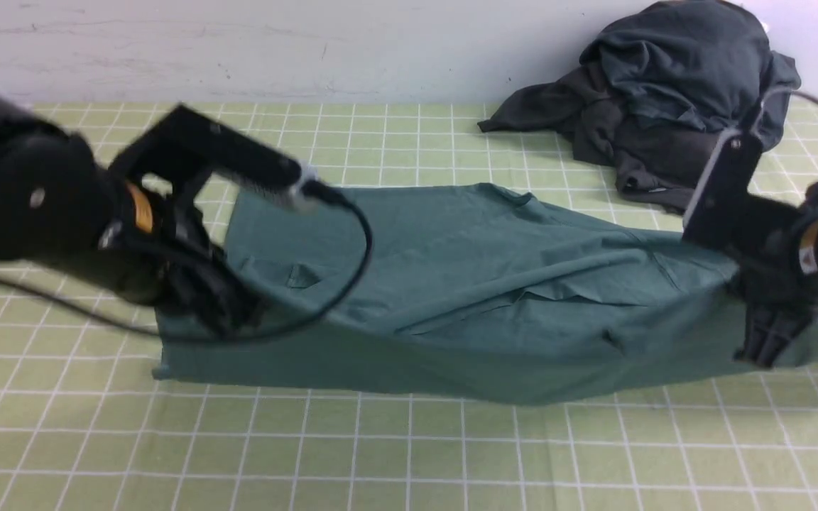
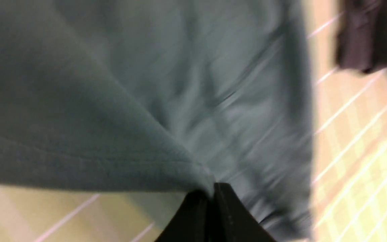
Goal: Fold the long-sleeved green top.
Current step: Use both arms to drag the lower edge of the fabric forward and fold it over the upper edge, then use the right arm to clamp the right edge of the fabric
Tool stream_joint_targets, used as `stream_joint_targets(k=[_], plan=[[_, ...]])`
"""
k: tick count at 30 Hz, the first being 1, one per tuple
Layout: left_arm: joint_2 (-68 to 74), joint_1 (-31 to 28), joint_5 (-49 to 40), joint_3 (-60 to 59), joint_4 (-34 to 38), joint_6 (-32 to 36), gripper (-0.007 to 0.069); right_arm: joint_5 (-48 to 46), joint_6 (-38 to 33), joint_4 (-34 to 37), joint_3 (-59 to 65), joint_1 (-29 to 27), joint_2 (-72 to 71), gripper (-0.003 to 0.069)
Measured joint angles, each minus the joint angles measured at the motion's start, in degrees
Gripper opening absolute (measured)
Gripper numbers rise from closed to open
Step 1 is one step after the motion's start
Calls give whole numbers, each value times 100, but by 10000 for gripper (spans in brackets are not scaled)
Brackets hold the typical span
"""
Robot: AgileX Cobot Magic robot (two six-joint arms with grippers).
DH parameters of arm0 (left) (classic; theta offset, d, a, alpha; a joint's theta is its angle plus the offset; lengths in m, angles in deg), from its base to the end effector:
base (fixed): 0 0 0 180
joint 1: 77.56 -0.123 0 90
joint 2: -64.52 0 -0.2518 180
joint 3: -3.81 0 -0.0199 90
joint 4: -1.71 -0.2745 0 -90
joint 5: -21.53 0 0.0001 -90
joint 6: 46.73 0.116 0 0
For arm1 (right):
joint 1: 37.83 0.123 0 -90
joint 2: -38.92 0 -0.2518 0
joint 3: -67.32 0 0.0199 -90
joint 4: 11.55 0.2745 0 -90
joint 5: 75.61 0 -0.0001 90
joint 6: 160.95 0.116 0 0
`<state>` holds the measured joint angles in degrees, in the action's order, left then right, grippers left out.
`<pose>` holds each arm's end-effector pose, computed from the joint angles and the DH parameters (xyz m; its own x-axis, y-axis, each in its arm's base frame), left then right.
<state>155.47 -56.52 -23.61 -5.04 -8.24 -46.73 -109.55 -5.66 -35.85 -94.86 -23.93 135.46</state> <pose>0.3269 -0.1105 0.2539 -0.7185 0.4070 -0.5640 0.3811 0.9087 0.1703 0.3463 0.0582 0.1846 -0.4886 -0.8329 -0.2598 -0.6472 0.5457 -0.5322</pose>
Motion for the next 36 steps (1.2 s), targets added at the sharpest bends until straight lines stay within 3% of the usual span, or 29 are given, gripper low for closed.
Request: stream_joint_targets(k=[8, 17, 22, 27, 29, 31, 36], plan=[[2422, -763, 354, 2569, -100, 0, 6, 480, 51, -4, -1594, -496, 1593, -1], [4957, -910, 279, 5217, -332, -37, 6, 545, 100, -113, -3314, -607, 3317, 0], [5912, -938, 124, 6225, -582, -323, 29, 586, 342, -113, -3969, -697, 3906, 42], [6209, -1163, -222, 6731, -319, -736, 246, 578, 812, -90, -4144, -770, 4004, 212], [6209, -1204, -306, 6828, -296, -761, 295, 541, 874, -81, -4154, -770, 3992, 242], [6209, -1268, -722, 7233, -270, -784, 397, 81, 915, 20, -4249, -752, 3886, 296], [6197, -1275, -2085, 8168, 49, -294, 414, -1466, 915, 538, -4555, -677, 3387, 268]])
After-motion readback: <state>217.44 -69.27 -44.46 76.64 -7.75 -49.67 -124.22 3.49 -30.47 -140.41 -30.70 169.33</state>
